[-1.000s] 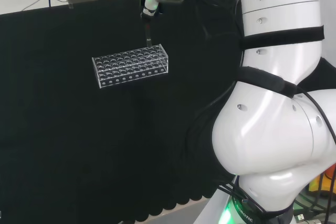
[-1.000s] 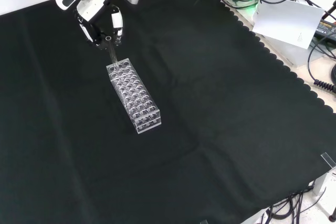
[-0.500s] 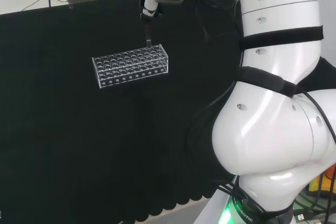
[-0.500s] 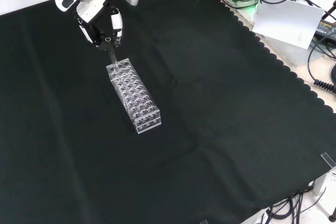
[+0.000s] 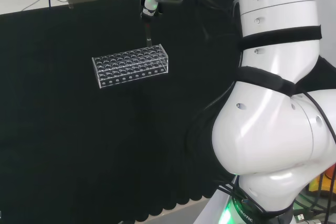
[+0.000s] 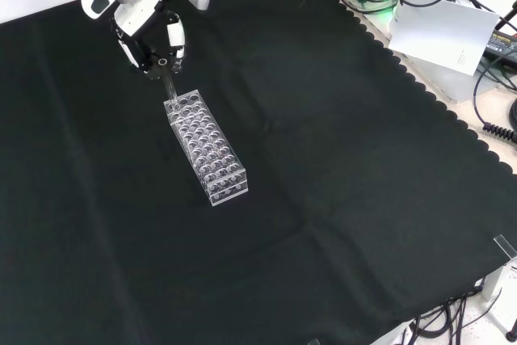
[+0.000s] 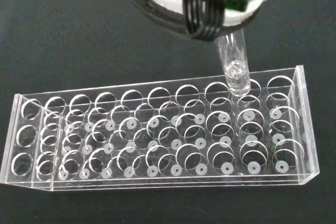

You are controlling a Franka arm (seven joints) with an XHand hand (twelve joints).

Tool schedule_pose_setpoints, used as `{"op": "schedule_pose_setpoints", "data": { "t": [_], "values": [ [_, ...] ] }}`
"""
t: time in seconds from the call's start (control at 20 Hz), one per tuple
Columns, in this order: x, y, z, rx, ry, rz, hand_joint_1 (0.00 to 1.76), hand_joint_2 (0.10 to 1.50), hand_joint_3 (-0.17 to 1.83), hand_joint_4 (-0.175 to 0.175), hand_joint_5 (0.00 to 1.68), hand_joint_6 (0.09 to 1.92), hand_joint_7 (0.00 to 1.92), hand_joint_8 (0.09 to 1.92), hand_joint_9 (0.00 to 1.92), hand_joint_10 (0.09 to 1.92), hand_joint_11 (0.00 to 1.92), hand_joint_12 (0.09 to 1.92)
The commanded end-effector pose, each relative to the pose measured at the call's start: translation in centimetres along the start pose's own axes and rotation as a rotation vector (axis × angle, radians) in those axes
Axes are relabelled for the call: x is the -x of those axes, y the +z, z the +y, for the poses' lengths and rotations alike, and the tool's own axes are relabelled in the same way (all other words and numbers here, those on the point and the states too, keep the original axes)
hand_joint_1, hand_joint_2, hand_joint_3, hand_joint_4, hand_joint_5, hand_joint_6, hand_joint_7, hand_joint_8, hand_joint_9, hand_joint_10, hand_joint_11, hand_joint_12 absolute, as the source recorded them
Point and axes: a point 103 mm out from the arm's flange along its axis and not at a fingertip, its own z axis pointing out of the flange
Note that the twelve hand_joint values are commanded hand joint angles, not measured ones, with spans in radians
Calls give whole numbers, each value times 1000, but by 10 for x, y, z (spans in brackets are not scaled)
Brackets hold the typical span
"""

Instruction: Put the test tube back in the rack.

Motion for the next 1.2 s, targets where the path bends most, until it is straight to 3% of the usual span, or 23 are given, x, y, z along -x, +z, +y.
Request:
{"op": "schedule_pose_setpoints", "data": {
  "t": [0.05, 0.7, 0.9, 1.2],
  "values": [
    [4, 1, 3, -3, 6, -2, 1432, 707, 488, -175, 1283, 375, 1378, 753, 1513, 87, 1155, 979],
    [15, 4, 2, -20, 8, 4, 1432, 707, 487, -175, 1283, 375, 1378, 753, 1514, 87, 1154, 978],
    [14, 5, 1, -20, 2, 9, 1435, 603, 666, -175, 1328, 512, 1376, 745, 1519, 87, 1162, 980],
    [9, 9, 2, -25, -1, 1, 1435, 591, 687, -175, 1331, 529, 1376, 744, 1521, 87, 1162, 980]
  ]
}}
